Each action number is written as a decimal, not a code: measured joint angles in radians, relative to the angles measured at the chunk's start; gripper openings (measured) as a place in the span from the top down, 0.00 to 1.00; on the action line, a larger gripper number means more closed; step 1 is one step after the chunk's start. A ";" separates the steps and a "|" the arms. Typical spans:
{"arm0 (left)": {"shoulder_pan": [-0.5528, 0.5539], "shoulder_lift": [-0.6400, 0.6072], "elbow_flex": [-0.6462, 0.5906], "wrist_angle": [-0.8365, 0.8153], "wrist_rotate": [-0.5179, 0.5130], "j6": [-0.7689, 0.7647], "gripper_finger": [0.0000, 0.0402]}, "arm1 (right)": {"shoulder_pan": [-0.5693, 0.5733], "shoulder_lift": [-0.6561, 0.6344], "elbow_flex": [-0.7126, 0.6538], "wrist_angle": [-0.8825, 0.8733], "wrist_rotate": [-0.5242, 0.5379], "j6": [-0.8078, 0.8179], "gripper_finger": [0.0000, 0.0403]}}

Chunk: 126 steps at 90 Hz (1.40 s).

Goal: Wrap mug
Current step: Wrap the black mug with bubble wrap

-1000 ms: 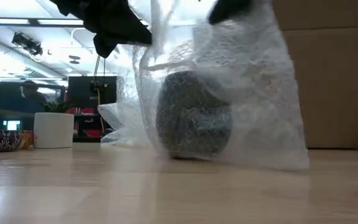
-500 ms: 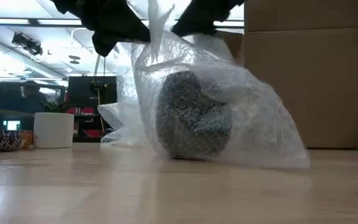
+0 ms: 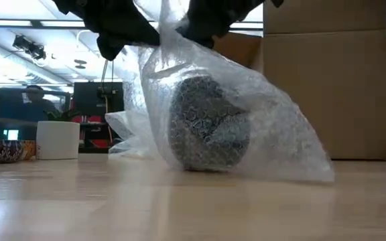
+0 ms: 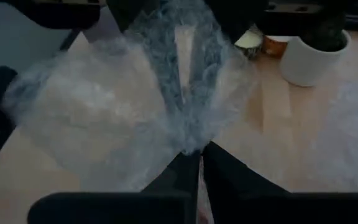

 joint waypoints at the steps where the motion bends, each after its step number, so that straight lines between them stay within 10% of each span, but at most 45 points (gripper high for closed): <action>1: 0.000 0.000 0.000 -0.001 -0.001 0.000 1.00 | 0.000 -0.001 0.000 0.001 0.007 -0.002 1.00; 59: 0.009 0.000 0.000 -0.003 -0.040 0.002 1.00 | 0.044 -0.176 0.000 -0.059 0.130 -0.009 1.00; 97: 0.009 0.001 0.000 0.172 0.283 0.133 1.00 | 0.306 -0.242 0.000 -0.206 0.107 0.246 1.00; 126: 0.014 0.054 0.000 0.258 0.302 0.153 1.00 | 0.490 -0.200 -0.035 -0.174 0.364 0.440 1.00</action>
